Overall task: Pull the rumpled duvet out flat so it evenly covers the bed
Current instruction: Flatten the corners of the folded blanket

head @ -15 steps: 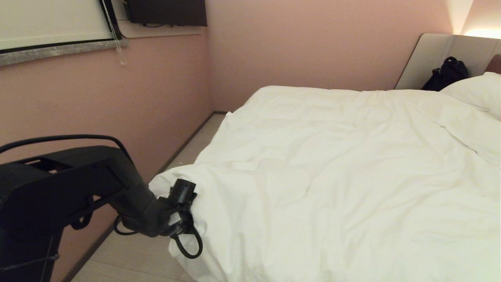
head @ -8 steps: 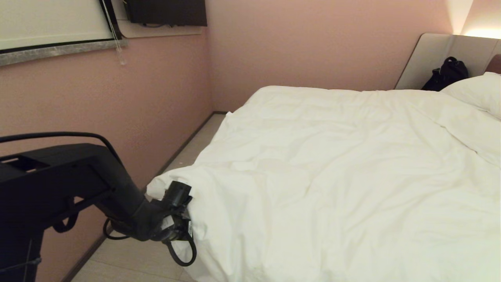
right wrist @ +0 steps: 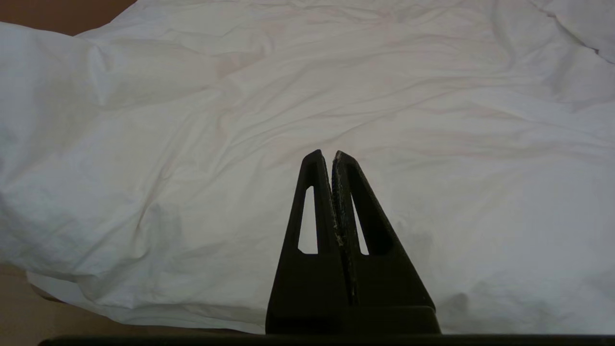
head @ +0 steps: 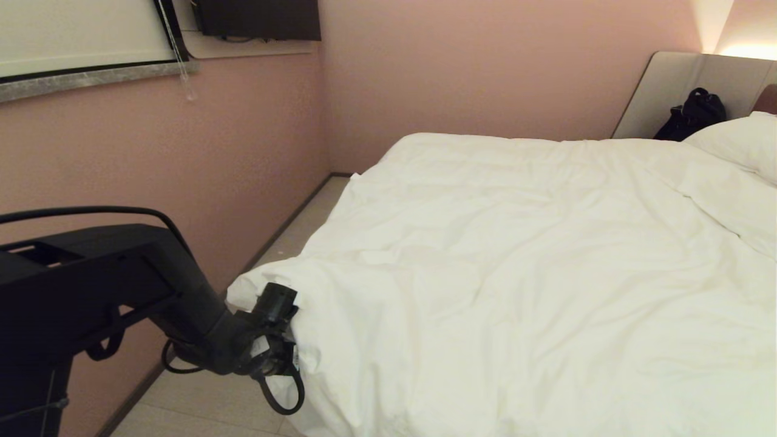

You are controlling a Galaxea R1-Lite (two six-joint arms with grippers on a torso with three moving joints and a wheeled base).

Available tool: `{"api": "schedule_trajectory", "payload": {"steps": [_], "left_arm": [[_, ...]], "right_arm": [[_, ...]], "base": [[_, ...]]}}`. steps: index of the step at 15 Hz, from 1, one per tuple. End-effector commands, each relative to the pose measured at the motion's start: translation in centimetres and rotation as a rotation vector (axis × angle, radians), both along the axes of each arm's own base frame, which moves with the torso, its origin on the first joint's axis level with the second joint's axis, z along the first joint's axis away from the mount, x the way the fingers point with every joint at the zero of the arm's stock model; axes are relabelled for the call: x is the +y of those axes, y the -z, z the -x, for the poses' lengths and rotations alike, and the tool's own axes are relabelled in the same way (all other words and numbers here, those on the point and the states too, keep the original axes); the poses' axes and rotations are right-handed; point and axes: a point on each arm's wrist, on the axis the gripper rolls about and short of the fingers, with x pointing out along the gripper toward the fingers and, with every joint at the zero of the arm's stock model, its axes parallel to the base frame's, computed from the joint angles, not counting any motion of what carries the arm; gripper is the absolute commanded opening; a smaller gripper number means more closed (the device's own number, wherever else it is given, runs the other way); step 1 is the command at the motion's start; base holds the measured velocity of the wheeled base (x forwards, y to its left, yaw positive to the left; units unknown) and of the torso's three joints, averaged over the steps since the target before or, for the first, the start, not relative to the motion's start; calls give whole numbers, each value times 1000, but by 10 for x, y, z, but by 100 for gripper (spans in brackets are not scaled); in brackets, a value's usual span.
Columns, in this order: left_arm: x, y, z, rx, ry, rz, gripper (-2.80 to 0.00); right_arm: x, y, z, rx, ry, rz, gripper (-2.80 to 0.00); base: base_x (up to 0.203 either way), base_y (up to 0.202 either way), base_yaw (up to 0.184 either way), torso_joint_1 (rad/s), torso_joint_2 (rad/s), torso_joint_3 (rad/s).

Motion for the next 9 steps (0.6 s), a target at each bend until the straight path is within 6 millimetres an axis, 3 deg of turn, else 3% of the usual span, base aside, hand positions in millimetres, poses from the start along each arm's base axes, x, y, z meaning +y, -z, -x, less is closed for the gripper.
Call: {"api": "schedule_trajectory", "payload": {"steps": [1, 6, 9], "left_arm": [[1, 3, 0, 9, -6, -5, 0], [9, -18, 22, -2, -2, 7, 0], [10, -8, 18, 18, -6, -2, 0]], "right_arm": [[0, 0, 0, 0, 0, 0, -280], [0, 0, 0, 0, 0, 0, -280], [0, 0, 0, 0, 0, 0, -280]], "base": [[0, 0, 0, 0, 0, 0], [0, 0, 0, 0, 0, 0], [0, 0, 0, 0, 0, 0]]}}
